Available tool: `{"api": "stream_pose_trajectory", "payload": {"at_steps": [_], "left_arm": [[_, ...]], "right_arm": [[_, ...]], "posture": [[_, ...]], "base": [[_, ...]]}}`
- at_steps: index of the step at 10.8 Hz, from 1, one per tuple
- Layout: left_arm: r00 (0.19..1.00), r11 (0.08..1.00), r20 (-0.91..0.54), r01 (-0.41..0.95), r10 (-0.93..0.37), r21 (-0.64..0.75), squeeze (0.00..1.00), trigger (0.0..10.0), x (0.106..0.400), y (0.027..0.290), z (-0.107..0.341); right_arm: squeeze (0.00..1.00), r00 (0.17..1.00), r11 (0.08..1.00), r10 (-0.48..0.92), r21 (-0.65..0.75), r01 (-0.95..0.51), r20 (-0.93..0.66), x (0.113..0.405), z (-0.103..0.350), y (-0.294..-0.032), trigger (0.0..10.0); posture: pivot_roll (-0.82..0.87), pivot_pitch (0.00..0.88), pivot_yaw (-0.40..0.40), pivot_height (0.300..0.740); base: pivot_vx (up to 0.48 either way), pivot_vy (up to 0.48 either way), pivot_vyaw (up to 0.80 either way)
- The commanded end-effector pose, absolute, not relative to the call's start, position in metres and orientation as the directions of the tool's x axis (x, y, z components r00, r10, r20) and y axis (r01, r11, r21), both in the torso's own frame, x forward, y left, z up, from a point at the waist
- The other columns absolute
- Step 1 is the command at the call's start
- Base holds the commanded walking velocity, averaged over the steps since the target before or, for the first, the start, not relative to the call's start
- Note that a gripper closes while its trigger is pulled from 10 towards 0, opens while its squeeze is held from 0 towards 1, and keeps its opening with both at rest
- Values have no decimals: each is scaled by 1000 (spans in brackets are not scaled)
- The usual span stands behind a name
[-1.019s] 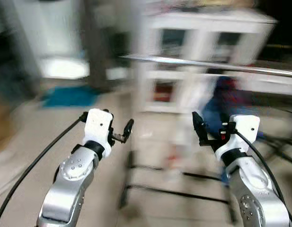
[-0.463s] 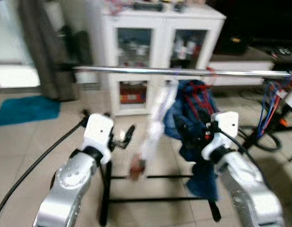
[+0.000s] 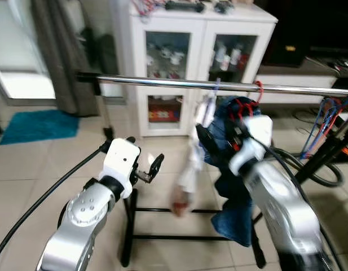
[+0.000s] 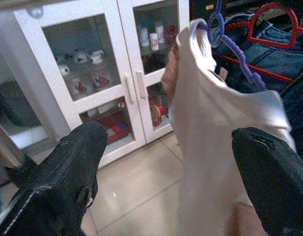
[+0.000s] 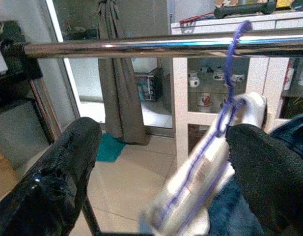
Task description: Hang hanger
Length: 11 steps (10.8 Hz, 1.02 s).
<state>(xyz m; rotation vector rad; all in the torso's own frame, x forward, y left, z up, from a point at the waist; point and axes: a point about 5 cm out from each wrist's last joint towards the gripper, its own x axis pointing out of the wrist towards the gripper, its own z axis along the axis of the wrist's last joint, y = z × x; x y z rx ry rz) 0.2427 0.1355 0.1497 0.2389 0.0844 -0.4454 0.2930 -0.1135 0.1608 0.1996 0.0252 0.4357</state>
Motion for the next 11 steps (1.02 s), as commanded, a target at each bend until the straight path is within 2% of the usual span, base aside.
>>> {"api": "stream_pose_trajectory", "payload": {"at_steps": [1,3,6,7,9,11], "left_arm": [[894,867,-151,446,-421,224,0,10000,246,138,149],[872,844,-178,486,-455,225,0,10000,243,141,149],[832,809,-215,550,-511,205,0,10000,233,134,147],[828,807,-220,556,-516,198,0,10000,231,132,145],[824,805,-221,562,-523,190,0,10000,232,129,144],[824,805,-223,562,-521,191,0,10000,233,130,144]], "right_arm": [[1000,928,912,370,205,-355,-41,311,158,-115,10000],[1000,940,939,311,200,-280,-143,345,157,-109,10000],[1000,971,990,129,87,-113,-200,367,159,-131,10000],[0,975,992,92,106,-72,-201,374,158,-136,10000],[0,969,962,182,234,-140,-169,384,164,-123,10000],[0,959,959,219,220,-178,-180,391,166,-115,10000]], "posture": [[150,0,-42,740],[144,0,-57,740],[143,0,-90,740],[140,0,-92,740],[134,0,-94,740],[132,0,-96,740]], "base": [[0,0,0],[0,0,0],[0,0,0],[0,0,0],[0,0,0],[0,0,0]]}}
